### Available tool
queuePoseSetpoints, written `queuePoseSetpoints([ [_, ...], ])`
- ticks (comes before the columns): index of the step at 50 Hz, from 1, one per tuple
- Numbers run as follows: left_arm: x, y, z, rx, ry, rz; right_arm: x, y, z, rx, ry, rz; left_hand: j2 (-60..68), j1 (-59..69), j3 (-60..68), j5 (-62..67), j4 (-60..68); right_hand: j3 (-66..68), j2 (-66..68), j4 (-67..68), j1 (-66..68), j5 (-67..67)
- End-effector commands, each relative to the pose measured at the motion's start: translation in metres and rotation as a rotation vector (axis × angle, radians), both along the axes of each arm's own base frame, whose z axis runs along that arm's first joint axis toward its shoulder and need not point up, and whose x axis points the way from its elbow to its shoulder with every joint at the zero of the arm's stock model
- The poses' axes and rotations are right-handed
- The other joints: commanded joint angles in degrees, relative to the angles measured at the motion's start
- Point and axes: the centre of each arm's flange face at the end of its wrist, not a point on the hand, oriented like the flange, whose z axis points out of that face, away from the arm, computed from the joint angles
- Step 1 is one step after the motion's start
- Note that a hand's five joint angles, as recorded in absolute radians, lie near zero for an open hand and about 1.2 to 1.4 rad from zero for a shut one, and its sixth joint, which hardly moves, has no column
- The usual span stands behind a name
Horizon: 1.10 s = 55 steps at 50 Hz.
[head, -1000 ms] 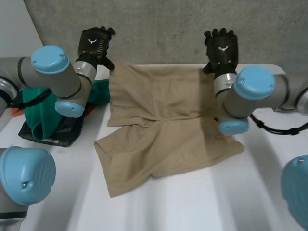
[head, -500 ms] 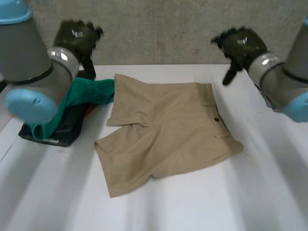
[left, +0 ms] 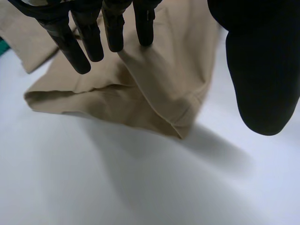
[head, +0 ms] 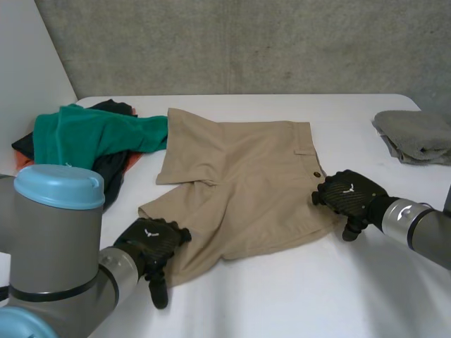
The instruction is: Fold the laundry.
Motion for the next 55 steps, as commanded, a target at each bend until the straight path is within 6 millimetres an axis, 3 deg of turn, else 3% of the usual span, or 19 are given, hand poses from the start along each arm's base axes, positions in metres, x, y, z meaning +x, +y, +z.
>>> queuePoseSetpoints([
  [1, -0.008, -0.016, -0.008, -0.076, 0.000, 0.021, 0.004, -0.011, -0.010, -0.058, -0.045, -0.028, -2.95, -2.21, -2.49, -2.90, -2.83, 48.59, 48.85, 48.48, 48.67, 48.13],
  [6, -0.015, -0.022, -0.022, -0.108, -0.043, 0.005, 0.004, -0.011, -0.010, -0.027, -0.095, -0.071, -2.08, -1.34, -1.62, -2.03, -1.96, 48.60, 48.85, 48.48, 48.67, 48.13],
  [10, -0.019, -0.024, -0.030, -0.147, -0.079, -0.019, 0.003, -0.011, -0.007, -0.008, -0.121, -0.096, 10.36, 11.10, 10.82, 10.41, 10.48, 48.60, 48.85, 48.48, 48.67, 48.13],
  [14, -0.023, -0.028, -0.033, -0.207, -0.100, -0.036, 0.004, -0.006, -0.003, 0.010, -0.132, -0.105, 38.07, 38.80, 38.53, 38.12, 38.19, 48.60, 48.85, 48.48, 48.67, 48.13],
  [15, -0.024, -0.031, -0.031, -0.239, -0.101, -0.033, 0.005, -0.004, -0.003, 0.018, -0.133, -0.104, 51.63, 52.37, 52.09, 51.68, 51.75, 48.60, 48.85, 48.48, 48.67, 48.13],
  [17, -0.024, -0.034, -0.030, -0.260, -0.105, -0.023, 0.005, -0.003, -0.001, 0.023, -0.132, -0.104, 66.98, 67.72, 67.44, 67.03, 67.10, 48.60, 48.85, 48.48, 48.67, 48.13],
  [21, -0.021, -0.034, -0.015, -0.288, -0.088, -0.015, 0.003, 0.003, 0.008, 0.032, -0.107, -0.110, 67.05, 67.79, 67.51, 67.10, 67.17, 48.60, 48.85, 48.48, 48.67, 48.13],
  [25, -0.016, -0.019, 0.001, -0.268, -0.070, -0.049, -0.005, 0.017, 0.020, 0.080, -0.030, -0.116, 67.05, 67.79, 67.51, 67.10, 67.17, 48.60, 48.85, 48.48, 48.67, 48.13],
  [29, -0.007, 0.006, 0.009, -0.180, -0.116, -0.138, -0.017, 0.044, 0.028, 0.198, 0.113, -0.074, 67.05, 67.79, 67.51, 67.10, 67.17, 48.60, 48.85, 48.48, 48.67, 48.13],
  [30, -0.002, 0.016, 0.009, -0.119, -0.150, -0.173, -0.023, 0.060, 0.031, 0.270, 0.197, -0.030, 67.05, 67.79, 67.51, 67.10, 67.17, 48.60, 48.85, 48.48, 48.67, 48.13],
  [34, 0.008, 0.033, 0.008, 0.001, -0.220, -0.231, -0.033, 0.078, 0.039, 0.324, 0.302, 0.064, 67.05, 67.79, 67.51, 67.10, 67.17, 48.60, 48.85, 48.48, 48.67, 48.13],
  [36, 0.010, 0.036, 0.009, 0.032, -0.235, -0.236, -0.032, 0.077, 0.040, 0.295, 0.305, 0.079, 67.05, 67.79, 67.51, 67.10, 67.17, 48.60, 48.85, 48.48, 48.67, 48.13],
  [40, 0.005, 0.021, 0.014, -0.026, -0.192, -0.212, -0.018, 0.076, 0.042, 0.254, 0.244, 0.070, 67.05, 67.79, 67.51, 67.10, 67.17, 48.60, 48.85, 48.48, 48.67, 48.13],
  [45, -0.001, 0.006, 0.016, -0.079, -0.143, -0.178, 0.000, 0.054, 0.040, 0.179, 0.072, -0.028, 9.99, 10.72, 10.44, 10.03, 10.10, 48.60, 48.85, 48.48, 48.67, 48.13],
  [49, -0.001, 0.011, 0.014, -0.049, -0.111, -0.161, 0.006, 0.031, 0.037, 0.150, -0.042, -0.136, 10.05, 10.79, 10.51, 10.10, 10.17, 48.60, 48.85, 48.48, 48.67, 48.13],
  [55, 0.001, 0.020, 0.011, 0.006, -0.058, -0.117, 0.008, 0.011, 0.035, 0.145, -0.137, -0.241, 9.38, 10.11, 9.84, 9.43, 9.50, 48.60, 48.85, 48.48, 48.67, 48.13],
])
